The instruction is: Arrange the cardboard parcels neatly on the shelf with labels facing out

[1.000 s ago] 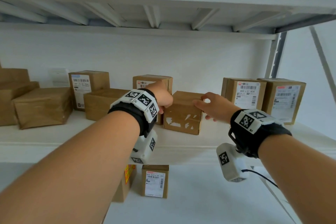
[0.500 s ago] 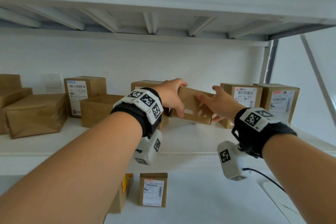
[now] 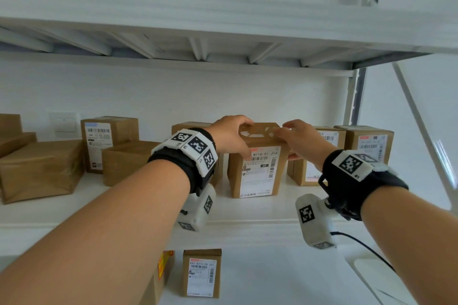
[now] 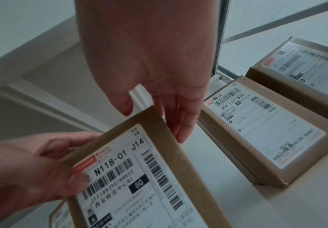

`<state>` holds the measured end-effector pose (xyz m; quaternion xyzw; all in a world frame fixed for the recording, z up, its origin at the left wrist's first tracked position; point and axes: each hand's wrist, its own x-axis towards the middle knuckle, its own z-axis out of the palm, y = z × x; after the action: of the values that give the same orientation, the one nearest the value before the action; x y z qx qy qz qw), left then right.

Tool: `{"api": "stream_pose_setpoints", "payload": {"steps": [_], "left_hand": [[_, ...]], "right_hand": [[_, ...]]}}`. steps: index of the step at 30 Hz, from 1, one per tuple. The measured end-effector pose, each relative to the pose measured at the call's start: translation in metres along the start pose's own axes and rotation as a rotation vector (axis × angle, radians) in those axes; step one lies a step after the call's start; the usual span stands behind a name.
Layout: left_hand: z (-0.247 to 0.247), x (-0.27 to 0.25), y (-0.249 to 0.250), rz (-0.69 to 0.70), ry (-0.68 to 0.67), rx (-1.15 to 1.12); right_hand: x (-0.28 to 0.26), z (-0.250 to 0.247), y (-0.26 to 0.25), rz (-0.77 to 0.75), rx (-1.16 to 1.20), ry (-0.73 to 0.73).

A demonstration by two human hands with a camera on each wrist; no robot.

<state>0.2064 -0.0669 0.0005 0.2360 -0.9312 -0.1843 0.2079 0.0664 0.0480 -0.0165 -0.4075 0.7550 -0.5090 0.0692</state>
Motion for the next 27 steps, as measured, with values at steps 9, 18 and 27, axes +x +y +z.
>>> {"api": "stream_pose_setpoints", "payload": {"steps": [9,18,27], "left_hand": [[0.010,0.023,0.002,-0.071,-0.027,0.091],[0.030,0.056,0.007,-0.096,-0.047,0.172],[0.045,0.090,0.005,-0.110,-0.032,0.179]], "right_hand": [[0.007,-0.009,0.011,-0.051,-0.039,-0.028],[0.021,-0.023,0.024,-0.287,-0.287,0.081],[0.044,-0.029,0.026,-0.301,-0.502,0.174]]}}
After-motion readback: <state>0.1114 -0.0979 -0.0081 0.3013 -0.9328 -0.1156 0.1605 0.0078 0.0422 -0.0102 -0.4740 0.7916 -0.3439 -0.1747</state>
